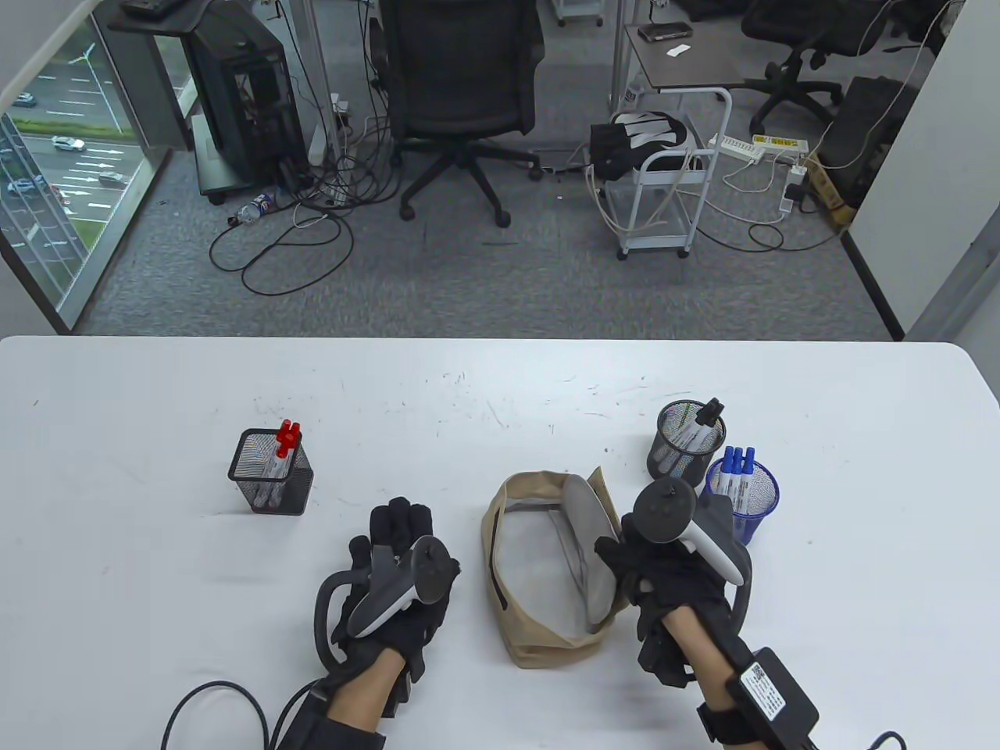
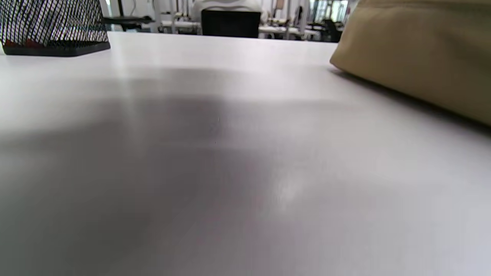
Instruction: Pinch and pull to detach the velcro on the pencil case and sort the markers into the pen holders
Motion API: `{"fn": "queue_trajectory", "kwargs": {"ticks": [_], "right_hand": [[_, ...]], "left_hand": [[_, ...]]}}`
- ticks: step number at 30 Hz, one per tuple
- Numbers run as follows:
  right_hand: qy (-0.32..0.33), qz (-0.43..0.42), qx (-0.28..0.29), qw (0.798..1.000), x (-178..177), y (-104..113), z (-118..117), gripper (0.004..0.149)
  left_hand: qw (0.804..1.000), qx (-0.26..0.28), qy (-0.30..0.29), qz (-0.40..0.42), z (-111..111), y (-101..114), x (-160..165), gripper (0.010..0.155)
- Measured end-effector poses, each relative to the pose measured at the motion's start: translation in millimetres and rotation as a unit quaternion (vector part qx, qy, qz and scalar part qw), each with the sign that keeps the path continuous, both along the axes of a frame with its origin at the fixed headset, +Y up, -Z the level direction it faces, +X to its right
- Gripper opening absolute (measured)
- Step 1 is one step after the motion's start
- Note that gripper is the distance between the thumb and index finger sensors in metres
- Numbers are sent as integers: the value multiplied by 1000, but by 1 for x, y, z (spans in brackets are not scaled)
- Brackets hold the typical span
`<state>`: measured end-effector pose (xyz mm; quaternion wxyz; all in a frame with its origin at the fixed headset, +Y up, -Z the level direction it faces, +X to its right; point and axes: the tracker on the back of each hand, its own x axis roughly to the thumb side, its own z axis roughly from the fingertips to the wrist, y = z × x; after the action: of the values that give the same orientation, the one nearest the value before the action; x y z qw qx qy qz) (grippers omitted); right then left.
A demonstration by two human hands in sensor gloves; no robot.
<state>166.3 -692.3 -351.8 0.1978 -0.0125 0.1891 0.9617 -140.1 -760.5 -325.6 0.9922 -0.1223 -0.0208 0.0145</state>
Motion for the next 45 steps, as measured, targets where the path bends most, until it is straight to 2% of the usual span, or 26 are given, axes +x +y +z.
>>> {"fn": "queue_trajectory", "kwargs": {"ticks": [3,8,10,12,16,21,24,28,45], "right_hand": [[-3,-10,23,1000,4,15,8,69],[-35,-4,99,994,20,43,31,65],[-42,2,128,991,29,44,40,63],[-50,24,155,986,37,35,44,63],[-41,102,156,982,48,-1,45,66],[-13,144,91,985,54,-51,41,74],[5,129,42,991,55,-68,36,75],[1,133,24,991,55,-74,33,76],[7,126,28,992,54,-76,39,76]], "left_hand": [[1000,6,-4,-4,2,-4,-1,83],[1000,1,2,5,5,-4,-6,83],[1000,0,2,2,6,-5,-7,83],[1000,1,3,0,7,-6,-9,83],[1000,2,5,7,7,-7,-8,83],[1000,2,3,12,10,-8,-8,83],[1000,1,5,17,11,-8,-9,83],[1000,2,5,19,11,-9,-9,83],[1000,13,4,23,12,-9,-11,83]]}}
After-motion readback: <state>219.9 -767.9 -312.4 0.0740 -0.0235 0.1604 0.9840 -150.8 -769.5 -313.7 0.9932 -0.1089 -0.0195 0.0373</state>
